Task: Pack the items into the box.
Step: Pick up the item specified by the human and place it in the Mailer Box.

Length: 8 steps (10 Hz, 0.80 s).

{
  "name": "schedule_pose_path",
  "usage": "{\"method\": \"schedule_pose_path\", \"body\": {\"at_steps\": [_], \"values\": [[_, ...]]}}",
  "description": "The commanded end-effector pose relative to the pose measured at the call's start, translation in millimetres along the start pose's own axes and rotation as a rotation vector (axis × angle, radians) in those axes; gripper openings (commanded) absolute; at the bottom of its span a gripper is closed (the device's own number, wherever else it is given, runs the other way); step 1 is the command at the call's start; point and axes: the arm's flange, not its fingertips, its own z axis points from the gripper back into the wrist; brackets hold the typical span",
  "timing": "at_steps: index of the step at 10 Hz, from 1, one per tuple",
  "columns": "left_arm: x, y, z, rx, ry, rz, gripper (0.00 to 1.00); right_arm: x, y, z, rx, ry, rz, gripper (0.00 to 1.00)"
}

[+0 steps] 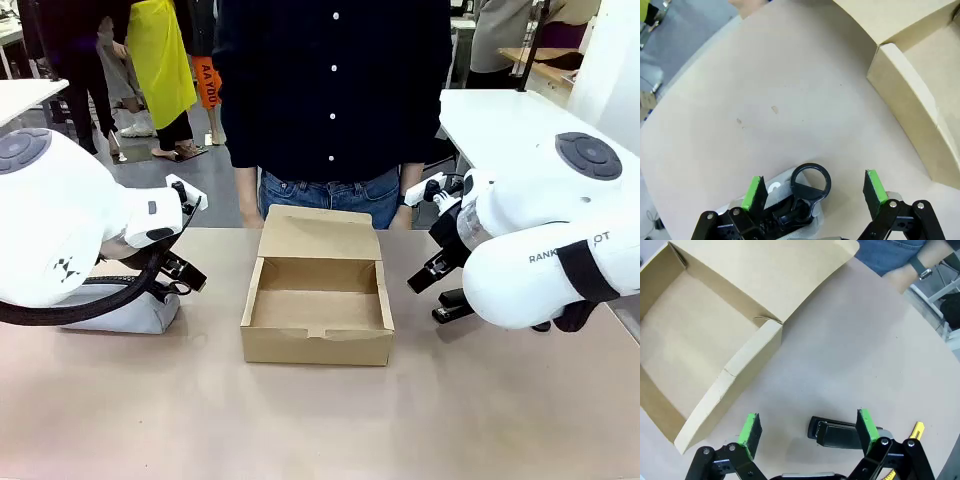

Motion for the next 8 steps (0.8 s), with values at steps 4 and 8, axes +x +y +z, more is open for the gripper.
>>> {"method": "schedule_pose_path", "body": {"at_steps": [4,8], "values": [[0.1,0.0,0.1,0.000,0.000,0.000,1.00,0.0,0.0,0.0,0.000,0.000,0.000,1.00],[0.1,0.0,0.1,0.000,0.000,0.000,1.00,0.0,0.0,0.0,0.000,0.000,0.000,1.00]]}}
